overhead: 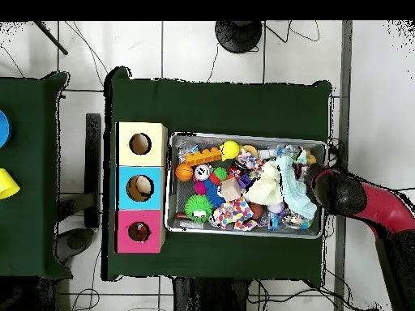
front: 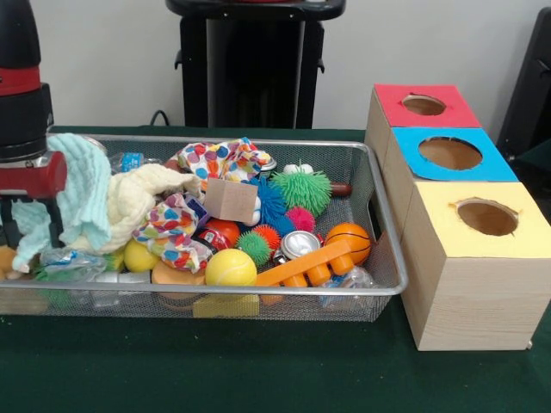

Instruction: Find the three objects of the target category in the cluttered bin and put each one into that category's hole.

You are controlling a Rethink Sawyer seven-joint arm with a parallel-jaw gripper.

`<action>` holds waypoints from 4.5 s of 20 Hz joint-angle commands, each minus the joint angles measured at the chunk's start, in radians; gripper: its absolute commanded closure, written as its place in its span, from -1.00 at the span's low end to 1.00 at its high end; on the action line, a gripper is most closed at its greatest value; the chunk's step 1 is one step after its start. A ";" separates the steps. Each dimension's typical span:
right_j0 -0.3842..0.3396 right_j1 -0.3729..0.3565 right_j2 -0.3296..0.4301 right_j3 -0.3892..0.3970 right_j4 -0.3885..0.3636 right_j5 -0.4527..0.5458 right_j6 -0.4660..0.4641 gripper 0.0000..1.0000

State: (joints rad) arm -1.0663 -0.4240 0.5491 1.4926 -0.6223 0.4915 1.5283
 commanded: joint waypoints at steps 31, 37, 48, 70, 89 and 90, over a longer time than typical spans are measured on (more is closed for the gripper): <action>-0.019 -0.008 0.090 -0.050 0.030 0.232 -0.207 -1.00; -0.002 -0.034 0.067 -0.078 0.007 0.260 -0.214 -1.00; 0.003 -0.045 0.041 -0.130 -0.046 0.279 -0.241 -1.00; 0.029 0.071 0.049 -0.232 -0.091 0.230 -0.238 -1.00; 0.041 -0.121 0.031 -0.102 -0.049 0.291 -0.184 -1.00; 0.043 -0.123 0.030 -0.103 -0.048 0.295 -0.184 -1.00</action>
State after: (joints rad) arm -1.0504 -0.4972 0.5950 1.2943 -0.6596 0.6532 1.5283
